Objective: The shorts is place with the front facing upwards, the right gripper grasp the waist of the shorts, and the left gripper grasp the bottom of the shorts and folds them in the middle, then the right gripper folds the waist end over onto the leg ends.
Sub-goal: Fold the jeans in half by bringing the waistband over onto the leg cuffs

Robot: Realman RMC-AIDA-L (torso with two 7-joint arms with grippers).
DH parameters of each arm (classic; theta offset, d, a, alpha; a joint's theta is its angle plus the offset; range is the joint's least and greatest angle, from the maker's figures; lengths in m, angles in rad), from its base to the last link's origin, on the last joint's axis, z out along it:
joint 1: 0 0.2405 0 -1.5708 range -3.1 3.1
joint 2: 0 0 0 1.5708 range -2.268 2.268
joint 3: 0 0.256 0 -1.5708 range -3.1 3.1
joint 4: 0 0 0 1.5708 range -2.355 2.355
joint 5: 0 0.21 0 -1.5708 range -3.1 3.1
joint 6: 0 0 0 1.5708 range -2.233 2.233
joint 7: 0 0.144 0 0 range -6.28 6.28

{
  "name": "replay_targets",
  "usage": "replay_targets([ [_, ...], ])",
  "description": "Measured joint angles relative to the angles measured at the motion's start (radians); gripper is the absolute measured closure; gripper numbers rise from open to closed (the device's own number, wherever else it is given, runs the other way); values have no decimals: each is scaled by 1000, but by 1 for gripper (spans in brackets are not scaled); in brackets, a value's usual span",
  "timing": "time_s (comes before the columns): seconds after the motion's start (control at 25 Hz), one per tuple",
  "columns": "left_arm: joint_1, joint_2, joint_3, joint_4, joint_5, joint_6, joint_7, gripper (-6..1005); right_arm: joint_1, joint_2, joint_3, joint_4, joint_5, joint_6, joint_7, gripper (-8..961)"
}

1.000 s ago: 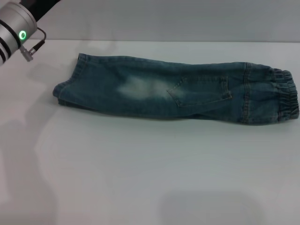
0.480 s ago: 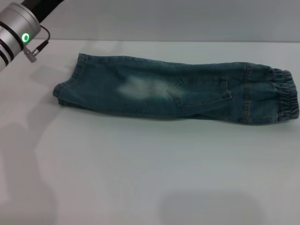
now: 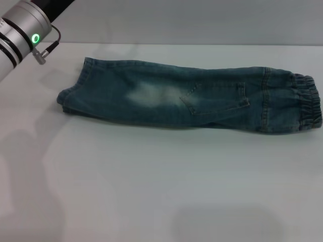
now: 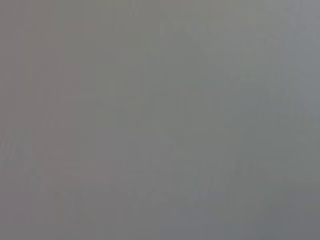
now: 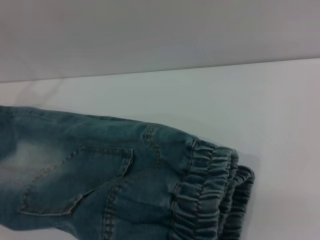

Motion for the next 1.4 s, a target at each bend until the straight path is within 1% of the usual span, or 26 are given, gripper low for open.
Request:
replay_targets([
  [0.2, -6, -1, 0, -18, -2, 1, 6, 173, 19, 16, -79, 50, 0, 88, -1, 362],
  [0.36, -3, -2, 0, -23, -3, 9, 7, 173, 31, 31, -110, 73, 0, 122, -6, 362],
  [0.48, -2, -2, 0, -32, -3, 11, 12, 173, 36, 48, -116, 75, 0, 138, -14, 362],
  [0.64, -3, -2, 0, -41, -4, 20, 17, 173, 39, 53, -117, 79, 0, 143, -17, 362],
  [0.92, -6, -3, 0, -47, -4, 30, 31, 173, 42, 57, -119, 114, 0, 183, -29, 363],
  [1.24, -6, -4, -2, -57, -8, 34, 44, 173, 47, 80, -139, 133, 0, 243, -40, 363],
  [1.4, -9, -3, 0, -67, -14, 34, 51, 173, 54, 83, -140, 161, 0, 266, -52, 363],
])
